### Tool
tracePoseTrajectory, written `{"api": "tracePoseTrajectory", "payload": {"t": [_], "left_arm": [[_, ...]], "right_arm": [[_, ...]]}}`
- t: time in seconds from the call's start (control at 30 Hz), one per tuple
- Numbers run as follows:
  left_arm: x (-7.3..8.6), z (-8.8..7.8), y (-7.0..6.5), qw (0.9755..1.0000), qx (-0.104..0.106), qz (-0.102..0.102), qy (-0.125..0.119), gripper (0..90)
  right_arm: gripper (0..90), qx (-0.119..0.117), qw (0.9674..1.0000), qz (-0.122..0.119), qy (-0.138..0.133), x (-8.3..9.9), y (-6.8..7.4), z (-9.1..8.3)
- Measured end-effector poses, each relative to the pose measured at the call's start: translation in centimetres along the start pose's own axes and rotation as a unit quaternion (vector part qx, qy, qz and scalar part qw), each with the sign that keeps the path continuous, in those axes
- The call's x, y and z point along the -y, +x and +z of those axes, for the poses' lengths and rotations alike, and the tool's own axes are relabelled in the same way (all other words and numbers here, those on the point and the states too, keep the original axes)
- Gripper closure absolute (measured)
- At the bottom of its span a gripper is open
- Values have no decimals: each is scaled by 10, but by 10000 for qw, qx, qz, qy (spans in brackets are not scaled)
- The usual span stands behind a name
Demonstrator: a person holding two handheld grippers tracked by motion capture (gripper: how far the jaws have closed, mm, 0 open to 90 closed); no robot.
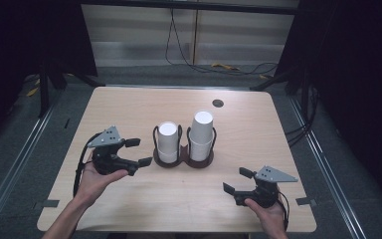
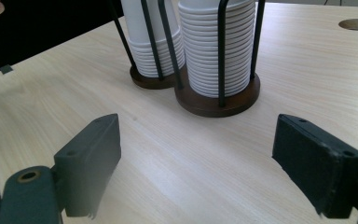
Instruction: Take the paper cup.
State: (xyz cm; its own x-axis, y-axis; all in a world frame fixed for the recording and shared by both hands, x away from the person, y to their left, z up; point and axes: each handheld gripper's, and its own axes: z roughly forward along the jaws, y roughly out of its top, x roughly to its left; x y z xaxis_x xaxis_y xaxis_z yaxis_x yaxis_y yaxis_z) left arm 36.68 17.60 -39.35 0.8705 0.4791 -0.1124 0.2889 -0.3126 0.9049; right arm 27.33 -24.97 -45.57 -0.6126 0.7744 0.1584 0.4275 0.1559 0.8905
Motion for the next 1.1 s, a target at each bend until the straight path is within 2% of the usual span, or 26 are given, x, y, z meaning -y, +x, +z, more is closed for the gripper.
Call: {"api": "tracePoseTrajectory", "payload": {"t": [0.23,0.27,0.43,0.47,0.63,0.67,0.83,0.87,0.9,0.97,1.03,1.1], "left_arm": [[-14,8,1,10000,17,95,-2,202],[-19,11,1,9998,-17,172,10,202],[-26,15,2,9999,49,160,6,202],[-31,18,2,9997,88,191,88,202],[-40,22,5,9997,103,173,162,196],[-46,23,6,9995,194,133,209,196],[-54,28,2,9988,139,287,383,197],[-57,31,0,9976,-43,444,521,197],[-58,33,1,9973,-108,472,546,197],[-59,35,3,9973,-111,441,573,197],[-61,42,10,9960,-78,453,763,218],[-61,45,12,9956,-65,472,801,230]], "right_arm": [[154,-82,10000,-8,28,0,1,2],[154,-79,10000,-33,38,1,1,2],[154,-83,10000,-10,39,1,2,1],[153,-108,9999,-37,55,1,2,1],[155,-107,9999,-12,109,2,2,2],[155,-122,9998,-14,134,2,2,3],[155,-168,9997,-38,168,2,3,4],[154,-170,9997,-31,161,2,3,3],[154,-177,9997,-22,169,2,3,3],[154,-195,9997,-18,166,2,3,3],[154,-186,9997,-30,170,2,3,3],[154,-200,9996,-30,176,2,4,3]]}}
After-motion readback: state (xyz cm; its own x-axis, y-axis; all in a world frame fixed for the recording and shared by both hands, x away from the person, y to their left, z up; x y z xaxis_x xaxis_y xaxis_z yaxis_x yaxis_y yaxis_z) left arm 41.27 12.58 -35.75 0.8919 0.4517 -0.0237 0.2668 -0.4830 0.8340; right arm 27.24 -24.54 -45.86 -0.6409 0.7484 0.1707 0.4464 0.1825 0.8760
